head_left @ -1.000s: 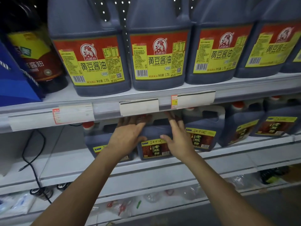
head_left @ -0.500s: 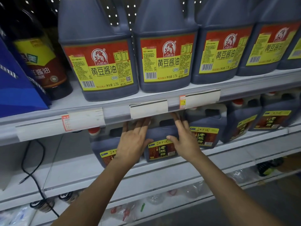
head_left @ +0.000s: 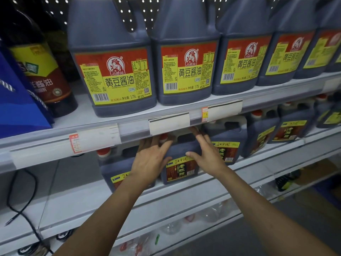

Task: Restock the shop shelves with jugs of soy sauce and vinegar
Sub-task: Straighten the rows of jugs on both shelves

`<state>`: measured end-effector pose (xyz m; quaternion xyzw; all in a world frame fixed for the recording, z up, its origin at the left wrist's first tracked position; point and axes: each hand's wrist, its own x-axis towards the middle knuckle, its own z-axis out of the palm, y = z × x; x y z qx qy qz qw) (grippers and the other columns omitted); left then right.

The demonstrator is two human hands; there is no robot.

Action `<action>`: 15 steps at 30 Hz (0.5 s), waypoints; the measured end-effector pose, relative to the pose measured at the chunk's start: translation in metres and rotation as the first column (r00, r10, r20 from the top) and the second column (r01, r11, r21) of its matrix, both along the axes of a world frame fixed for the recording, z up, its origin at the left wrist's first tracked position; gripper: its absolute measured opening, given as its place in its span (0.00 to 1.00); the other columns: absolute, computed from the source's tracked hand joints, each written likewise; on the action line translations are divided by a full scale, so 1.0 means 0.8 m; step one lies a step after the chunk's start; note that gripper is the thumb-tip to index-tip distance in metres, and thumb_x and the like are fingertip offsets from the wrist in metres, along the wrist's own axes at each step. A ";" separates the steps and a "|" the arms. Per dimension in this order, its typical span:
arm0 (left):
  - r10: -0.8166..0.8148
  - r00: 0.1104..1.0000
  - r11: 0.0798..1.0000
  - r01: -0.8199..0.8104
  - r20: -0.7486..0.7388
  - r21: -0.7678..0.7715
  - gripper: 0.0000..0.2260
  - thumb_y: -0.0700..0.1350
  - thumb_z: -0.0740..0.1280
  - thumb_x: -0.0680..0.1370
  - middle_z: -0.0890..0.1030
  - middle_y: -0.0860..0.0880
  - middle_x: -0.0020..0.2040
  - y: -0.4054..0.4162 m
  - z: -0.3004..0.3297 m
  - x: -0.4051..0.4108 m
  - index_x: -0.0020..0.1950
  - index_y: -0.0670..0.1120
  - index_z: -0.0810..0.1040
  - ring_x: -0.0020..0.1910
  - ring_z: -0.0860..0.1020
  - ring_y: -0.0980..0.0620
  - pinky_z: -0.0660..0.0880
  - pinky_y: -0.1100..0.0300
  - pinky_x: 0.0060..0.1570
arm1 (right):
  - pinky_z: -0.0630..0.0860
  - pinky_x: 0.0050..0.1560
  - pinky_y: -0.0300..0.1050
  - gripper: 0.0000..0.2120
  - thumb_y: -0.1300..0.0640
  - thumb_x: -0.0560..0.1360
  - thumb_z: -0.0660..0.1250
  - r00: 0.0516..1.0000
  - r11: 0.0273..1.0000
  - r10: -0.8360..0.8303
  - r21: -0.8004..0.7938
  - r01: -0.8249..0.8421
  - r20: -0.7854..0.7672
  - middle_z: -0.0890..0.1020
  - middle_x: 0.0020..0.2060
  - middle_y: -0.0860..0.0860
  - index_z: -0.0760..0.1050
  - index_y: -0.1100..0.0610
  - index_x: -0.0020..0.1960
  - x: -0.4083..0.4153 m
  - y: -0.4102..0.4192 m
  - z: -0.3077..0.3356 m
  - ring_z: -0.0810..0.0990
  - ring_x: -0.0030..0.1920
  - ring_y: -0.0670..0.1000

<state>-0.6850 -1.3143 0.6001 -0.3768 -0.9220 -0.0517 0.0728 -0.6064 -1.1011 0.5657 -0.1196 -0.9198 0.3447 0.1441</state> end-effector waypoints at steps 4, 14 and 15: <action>-0.017 0.999 1.000 0.018 -0.049 0.006 0.23 0.59 0.63 0.83 0.76 0.43 0.66 0.001 -0.003 0.001 0.76 0.57 0.64 0.61 0.79 0.40 0.79 0.47 0.56 | 0.77 0.62 0.50 0.34 0.49 0.79 0.72 1.000 1.000 0.004 -0.012 -0.005 -0.022 0.69 0.68 0.49 0.59 0.44 0.79 -0.001 0.001 -0.001 0.73 0.70 0.54; 0.063 0.985 0.998 -0.066 -0.160 -0.015 0.28 0.56 0.70 0.79 0.74 0.40 0.71 0.016 -0.010 0.008 0.74 0.59 0.60 0.69 0.75 0.35 0.71 0.38 0.70 | 0.76 0.63 0.45 0.29 0.51 0.82 0.68 0.983 0.983 0.164 -0.066 -0.170 -0.086 0.68 0.69 0.48 0.61 0.42 0.79 -0.005 0.033 -0.016 0.73 0.70 0.54; 0.078 0.978 0.996 -0.084 -0.193 -0.022 0.29 0.55 0.71 0.78 0.73 0.39 0.73 0.018 -0.012 0.009 0.74 0.58 0.61 0.72 0.72 0.34 0.67 0.37 0.73 | 0.74 0.62 0.42 0.30 0.52 0.83 0.67 0.976 0.977 0.200 -0.057 -0.205 -0.085 0.67 0.71 0.48 0.59 0.40 0.80 -0.004 0.038 -0.015 0.73 0.70 0.53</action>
